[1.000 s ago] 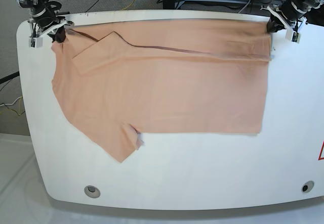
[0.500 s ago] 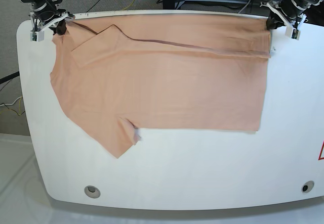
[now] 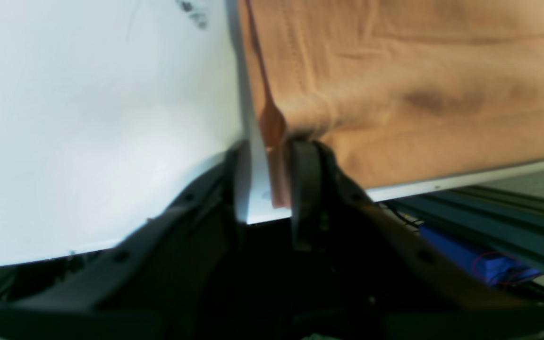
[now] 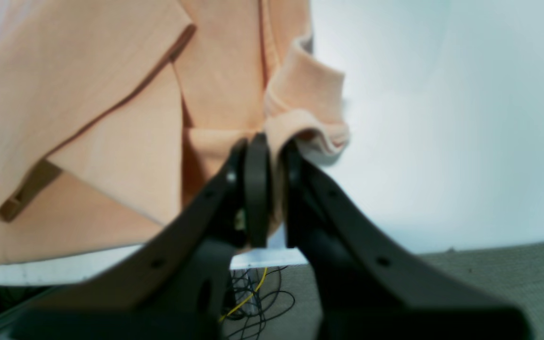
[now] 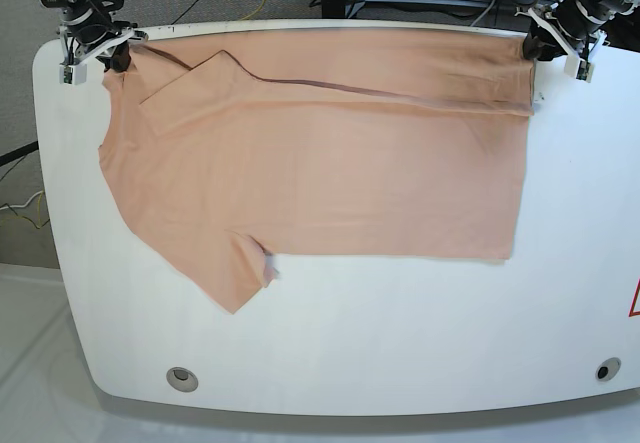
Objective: Fold the T-shirt properly
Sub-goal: 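Pull the folded edge toward the robot with both grippers, stretching the shirt, then open both grippers and release the folded edge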
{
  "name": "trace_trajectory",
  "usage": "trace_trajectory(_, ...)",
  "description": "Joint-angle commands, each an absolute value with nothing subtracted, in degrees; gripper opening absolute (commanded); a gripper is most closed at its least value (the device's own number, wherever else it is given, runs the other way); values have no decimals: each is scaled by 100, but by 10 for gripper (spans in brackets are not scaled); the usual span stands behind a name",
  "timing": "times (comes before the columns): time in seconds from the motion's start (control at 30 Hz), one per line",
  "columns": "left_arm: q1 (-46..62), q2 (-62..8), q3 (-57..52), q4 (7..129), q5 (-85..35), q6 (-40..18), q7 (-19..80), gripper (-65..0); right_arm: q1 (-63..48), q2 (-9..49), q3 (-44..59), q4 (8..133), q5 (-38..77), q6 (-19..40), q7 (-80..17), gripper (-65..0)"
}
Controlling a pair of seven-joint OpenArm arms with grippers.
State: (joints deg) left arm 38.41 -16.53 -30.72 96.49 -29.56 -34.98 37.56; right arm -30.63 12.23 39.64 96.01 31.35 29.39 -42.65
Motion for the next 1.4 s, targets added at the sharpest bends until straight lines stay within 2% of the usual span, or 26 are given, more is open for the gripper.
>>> trace_trajectory(0.0, 3906, -1715, -3124, 9729, -2832, -3467, 3823, -468, -3094, 1309, 3971, 9694, 3171, 2946, -4223, -601)
trace_trajectory(0.07, 3922, -1719, -3117, 9751, -2775, -3457, 3826, -435, -3088, 1311, 3972, 9695, 3171, 2936, -4216, -570)
trace_trajectory(0.13, 3921, -1733, -3084, 9747, -2690, -3455, 3811, -360, -3049, 1307, 3991, 9691, 3175, 2933, -4200, -485)
trace_trajectory(0.27, 3939, -1738, -3072, 9766, -2529, -3454, 3777, -321, -3042, 1316, 4003, 9716, 3177, 2925, -4189, -371)
trace_trajectory(0.4, 3931, -1755, -3090, 9776, -2453, -3439, 3747, -318, -3040, 1319, 4010, 9759, 3179, 2920, -4193, -311)
trace_trajectory(1.0, 3726, -1776, -3912, 10025, -2833, -3407, 3884, -300, -2986, 1268, 4141, 10649, 3191, 2983, -4413, -324)
trace_trajectory(1.37, 2967, -1743, -3924, 10119, -2835, -3407, 3947, -315, -2219, 1414, 3996, 10723, 3142, 3013, -4648, -314)
